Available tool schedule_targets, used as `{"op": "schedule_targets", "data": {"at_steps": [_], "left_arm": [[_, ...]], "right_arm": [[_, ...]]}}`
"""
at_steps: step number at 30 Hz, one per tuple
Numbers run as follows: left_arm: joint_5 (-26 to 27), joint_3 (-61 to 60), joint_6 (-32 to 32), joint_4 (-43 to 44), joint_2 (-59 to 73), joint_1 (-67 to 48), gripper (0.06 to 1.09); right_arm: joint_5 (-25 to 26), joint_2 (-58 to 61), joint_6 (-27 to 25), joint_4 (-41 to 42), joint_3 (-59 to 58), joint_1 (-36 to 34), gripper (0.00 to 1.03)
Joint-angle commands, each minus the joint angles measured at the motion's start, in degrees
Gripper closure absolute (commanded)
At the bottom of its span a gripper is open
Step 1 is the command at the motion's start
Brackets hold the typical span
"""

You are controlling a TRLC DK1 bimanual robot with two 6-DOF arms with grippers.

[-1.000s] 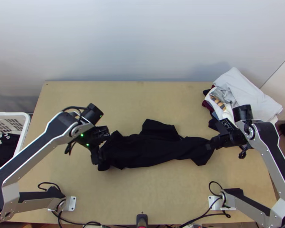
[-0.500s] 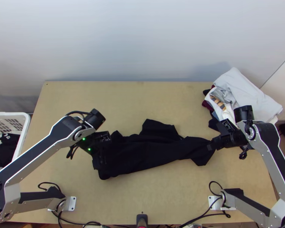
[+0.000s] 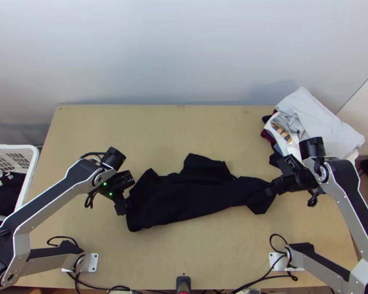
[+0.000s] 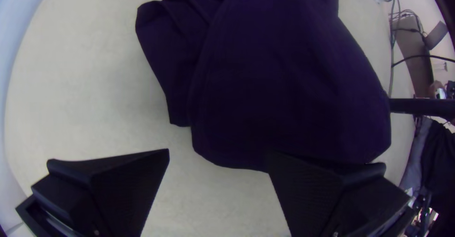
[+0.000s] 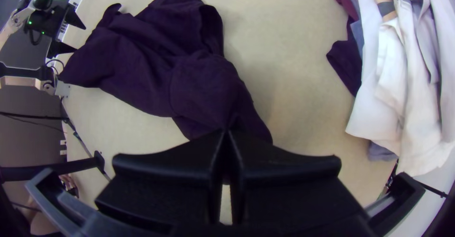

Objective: Fold the t-shirt

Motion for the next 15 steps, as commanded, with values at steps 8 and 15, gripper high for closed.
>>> {"op": "schedule_targets", "data": {"at_steps": [8, 15], "left_arm": [[-0.87, -6.11, -2.68, 6.96, 0.87, -0.70, 0.20], [0.54, -6.55, -4.61, 9.51, 1.75, -1.31, 0.57]], "right_arm": [[-0.10, -0.06, 0.71, 0.00, 1.54, 1.77, 1.00], [-0.10, 0.47, 1.59, 0.09, 2.24, 3.53, 1.00]]}}
